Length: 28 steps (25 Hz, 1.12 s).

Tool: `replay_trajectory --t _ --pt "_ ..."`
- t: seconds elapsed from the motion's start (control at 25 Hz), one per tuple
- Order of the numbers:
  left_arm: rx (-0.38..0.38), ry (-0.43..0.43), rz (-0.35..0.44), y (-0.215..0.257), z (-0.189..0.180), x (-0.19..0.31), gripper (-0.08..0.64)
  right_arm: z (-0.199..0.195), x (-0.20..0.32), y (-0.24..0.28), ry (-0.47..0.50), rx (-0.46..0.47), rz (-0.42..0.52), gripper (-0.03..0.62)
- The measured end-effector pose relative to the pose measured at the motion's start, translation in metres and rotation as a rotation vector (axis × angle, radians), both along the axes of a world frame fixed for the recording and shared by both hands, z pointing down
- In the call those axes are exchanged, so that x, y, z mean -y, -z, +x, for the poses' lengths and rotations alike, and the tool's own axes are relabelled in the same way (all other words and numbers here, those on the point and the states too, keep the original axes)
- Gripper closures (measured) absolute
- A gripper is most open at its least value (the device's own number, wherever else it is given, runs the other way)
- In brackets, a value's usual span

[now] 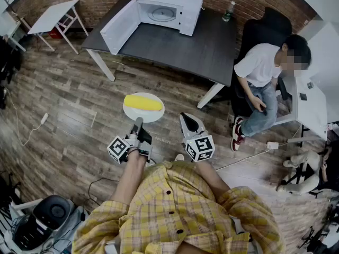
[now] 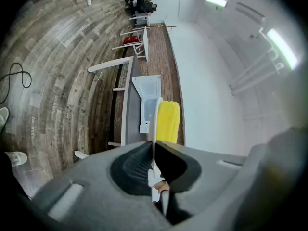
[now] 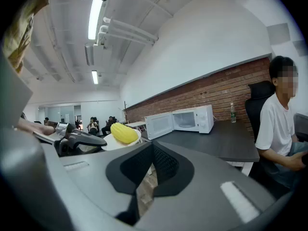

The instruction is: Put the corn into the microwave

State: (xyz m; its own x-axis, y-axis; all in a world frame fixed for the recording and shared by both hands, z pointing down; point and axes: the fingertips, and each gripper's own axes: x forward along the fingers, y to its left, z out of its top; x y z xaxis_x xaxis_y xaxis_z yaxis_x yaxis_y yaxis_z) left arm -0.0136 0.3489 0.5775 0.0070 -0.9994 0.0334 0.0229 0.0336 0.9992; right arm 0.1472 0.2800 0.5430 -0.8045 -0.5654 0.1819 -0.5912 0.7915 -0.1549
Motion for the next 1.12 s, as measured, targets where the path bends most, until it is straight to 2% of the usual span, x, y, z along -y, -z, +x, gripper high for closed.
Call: replay_trajectory --t 0.4,0.72,0.96,1.12 --pt "0.005 0.020 0.014 0.007 0.017 0.004 0.543 0.013 0.006 -0.001 0.023 0.013 0.000 0.589" --pt "0.001 0.041 0.003 0.008 0.041 0.011 0.544 0.031 0.013 -0.002 0.079 0.024 0.001 0.589" --pt "-0.031 0.063 0.028 0.017 0.068 0.017 0.544 0.051 0.015 0.004 0.105 0.031 0.041 0.589" --pt "-0.044 0.072 0.032 0.021 0.078 0.025 0.543 0.057 0.025 0.005 0.105 0.042 0.033 0.589"
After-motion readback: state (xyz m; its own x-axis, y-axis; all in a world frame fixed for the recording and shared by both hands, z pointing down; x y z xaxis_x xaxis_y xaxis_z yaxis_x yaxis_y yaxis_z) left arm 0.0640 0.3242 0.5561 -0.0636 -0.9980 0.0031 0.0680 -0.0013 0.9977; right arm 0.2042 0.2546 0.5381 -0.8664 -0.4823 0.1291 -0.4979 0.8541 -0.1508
